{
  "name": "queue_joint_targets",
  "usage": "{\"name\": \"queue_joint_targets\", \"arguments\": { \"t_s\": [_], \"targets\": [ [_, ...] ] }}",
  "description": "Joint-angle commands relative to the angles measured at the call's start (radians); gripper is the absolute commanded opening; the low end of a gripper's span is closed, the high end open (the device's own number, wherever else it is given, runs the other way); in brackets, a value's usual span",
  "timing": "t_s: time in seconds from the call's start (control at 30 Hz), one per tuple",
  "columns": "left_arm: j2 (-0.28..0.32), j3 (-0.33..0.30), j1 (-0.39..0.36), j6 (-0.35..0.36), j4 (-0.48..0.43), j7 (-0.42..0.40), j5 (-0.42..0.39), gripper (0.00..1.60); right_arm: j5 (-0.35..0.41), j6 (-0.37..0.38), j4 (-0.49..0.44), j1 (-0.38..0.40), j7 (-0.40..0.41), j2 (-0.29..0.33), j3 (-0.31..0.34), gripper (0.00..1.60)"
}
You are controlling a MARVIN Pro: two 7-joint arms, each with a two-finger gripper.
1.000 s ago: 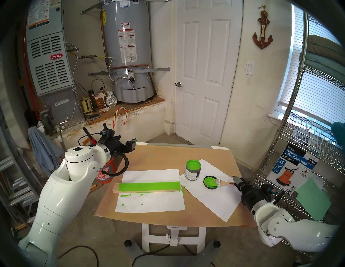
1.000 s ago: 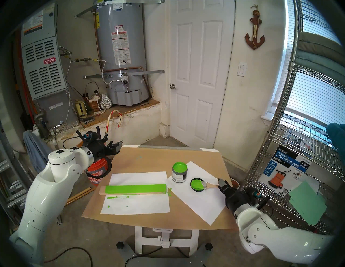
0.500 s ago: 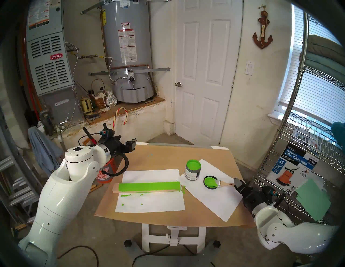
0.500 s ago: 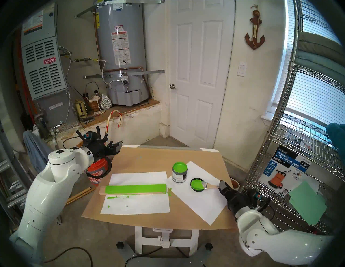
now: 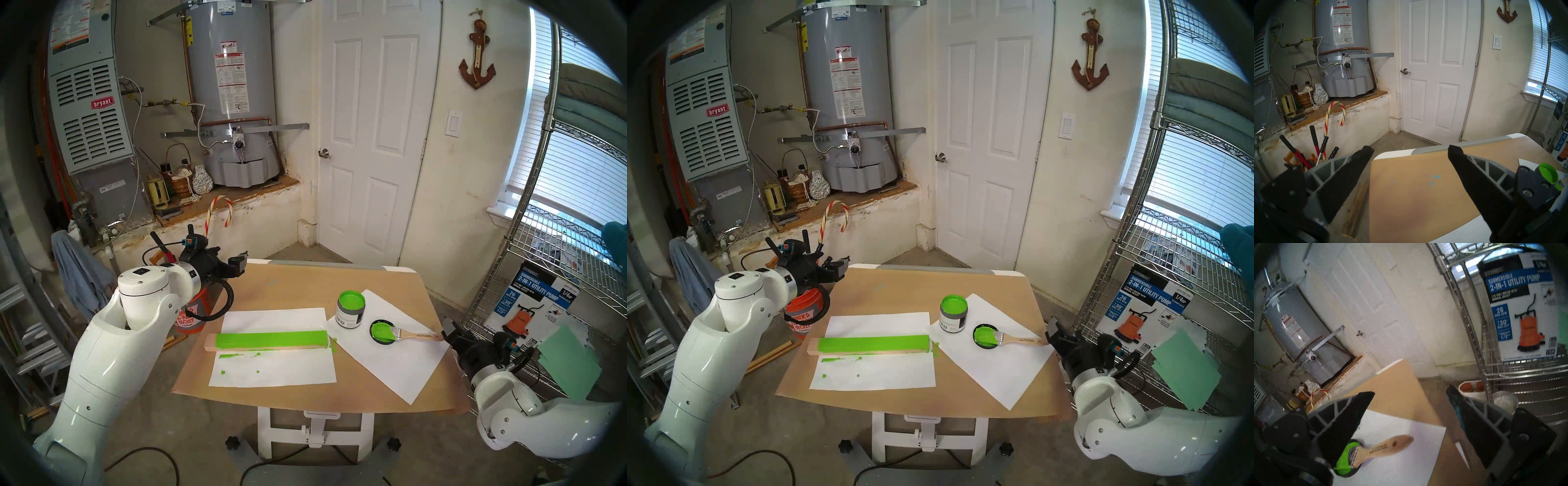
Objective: Pick up brush, dip the brush into paint, and paint the wood
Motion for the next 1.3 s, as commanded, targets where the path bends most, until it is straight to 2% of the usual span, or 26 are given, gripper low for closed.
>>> {"name": "queue_joint_targets", "arguments": {
  "t_s": [0.0, 0.23, 0.53, 1.0, 1.27],
  "targets": [
    [0.002, -0.007, -0.011, -0.003, -0.014, 0.0, -0.001, 1.6, -0.168, -0.027, -0.022, 0.057, -0.044, 0.05, 0.05, 1.6],
    [0.002, -0.006, -0.011, -0.004, -0.012, 0.0, 0.0, 1.6, -0.338, 0.05, -0.084, 0.132, -0.044, 0.04, 0.061, 1.6],
    [0.002, -0.006, -0.011, -0.004, -0.011, -0.001, 0.0, 1.6, -0.458, 0.202, -0.172, 0.235, -0.033, -0.026, 0.049, 1.6],
    [0.002, -0.005, -0.011, -0.004, -0.01, -0.001, 0.0, 1.6, -0.528, 0.444, -0.278, 0.373, 0.013, -0.167, -0.018, 1.6],
    [0.002, -0.005, -0.012, -0.004, -0.009, -0.001, 0.0, 1.6, -0.553, 0.549, -0.288, 0.447, 0.029, -0.249, -0.07, 1.6]
  ]
}}
